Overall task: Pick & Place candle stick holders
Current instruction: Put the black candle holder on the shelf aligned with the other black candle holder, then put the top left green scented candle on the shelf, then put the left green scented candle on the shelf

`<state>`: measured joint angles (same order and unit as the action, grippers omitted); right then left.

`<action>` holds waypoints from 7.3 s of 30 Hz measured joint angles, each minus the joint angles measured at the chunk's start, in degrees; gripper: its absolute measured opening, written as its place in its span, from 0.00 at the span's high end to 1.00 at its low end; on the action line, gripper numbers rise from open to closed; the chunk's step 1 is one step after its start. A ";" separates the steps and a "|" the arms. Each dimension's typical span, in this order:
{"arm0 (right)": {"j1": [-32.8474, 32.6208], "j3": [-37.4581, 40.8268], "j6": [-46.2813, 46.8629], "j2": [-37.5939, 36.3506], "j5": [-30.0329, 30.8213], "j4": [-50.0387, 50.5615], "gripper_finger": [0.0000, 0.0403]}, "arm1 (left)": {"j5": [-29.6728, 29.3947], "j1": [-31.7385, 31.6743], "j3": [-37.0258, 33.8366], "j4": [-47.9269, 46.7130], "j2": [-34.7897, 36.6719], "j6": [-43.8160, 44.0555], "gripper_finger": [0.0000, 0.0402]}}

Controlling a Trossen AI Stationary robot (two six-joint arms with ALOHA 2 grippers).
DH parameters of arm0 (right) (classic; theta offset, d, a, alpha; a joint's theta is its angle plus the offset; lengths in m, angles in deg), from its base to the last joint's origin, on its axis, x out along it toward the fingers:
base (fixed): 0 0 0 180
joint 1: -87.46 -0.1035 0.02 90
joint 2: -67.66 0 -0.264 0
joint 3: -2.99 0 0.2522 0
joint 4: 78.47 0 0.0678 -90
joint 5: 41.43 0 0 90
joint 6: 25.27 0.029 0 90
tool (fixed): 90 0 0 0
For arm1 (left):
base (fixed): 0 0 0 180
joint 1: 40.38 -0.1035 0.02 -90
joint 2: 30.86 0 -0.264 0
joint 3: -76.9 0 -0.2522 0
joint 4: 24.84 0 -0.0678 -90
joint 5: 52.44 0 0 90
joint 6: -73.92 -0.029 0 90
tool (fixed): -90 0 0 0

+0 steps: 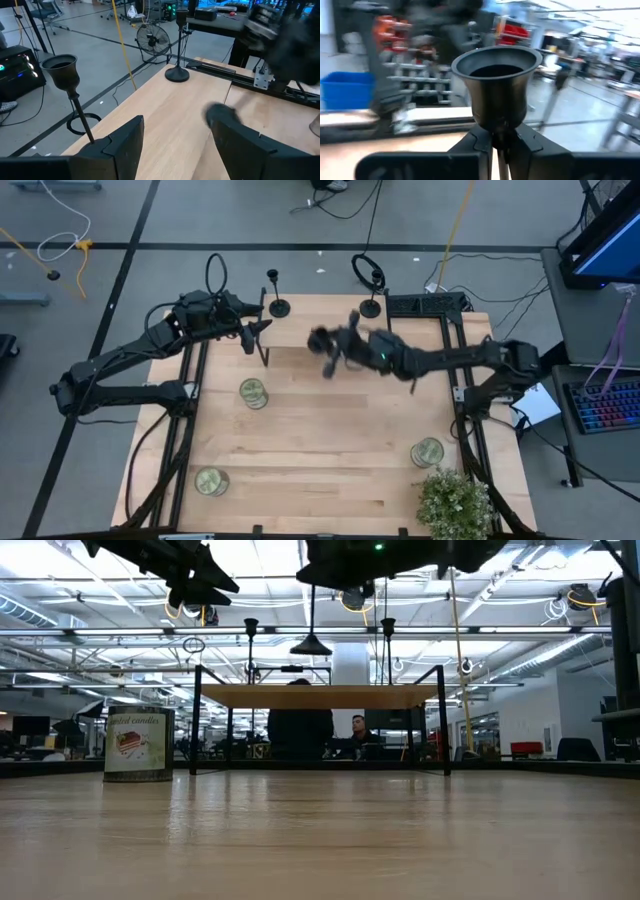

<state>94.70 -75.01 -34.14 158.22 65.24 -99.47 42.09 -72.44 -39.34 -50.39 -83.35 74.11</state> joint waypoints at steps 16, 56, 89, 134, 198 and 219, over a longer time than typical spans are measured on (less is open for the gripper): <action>15.40 -5.69 11.84 8.89 -8.97 -3.76 0.94 | 2.79 0.35 0.00 1.42 0.00 -2.40 0.40; 19.30 -5.42 11.12 10.58 -6.22 -1.71 0.69 | 3.07 0.78 0.00 -5.05 0.02 -5.01 0.40; 3.66 25.21 5.19 -15.79 4.06 -3.49 0.58 | -14.08 41.47 -8.81 -31.62 -4.90 20.01 0.41; -4.74 31.46 4.97 -20.82 4.05 -10.51 0.59 | -13.28 43.77 6.73 -31.14 -14.69 8.30 0.98; -4.74 31.41 6.04 -20.80 3.99 -9.12 0.60 | -1.63 2.84 34.84 -47.25 -28.68 -23.69 0.75; -4.73 31.41 6.68 -20.80 3.97 -8.30 0.60 | -3.90 37.10 31.27 -67.75 -17.14 34.59 0.75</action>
<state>89.97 -43.61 -27.47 137.42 69.21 -107.76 38.19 -35.34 -8.07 -118.14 -100.49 108.70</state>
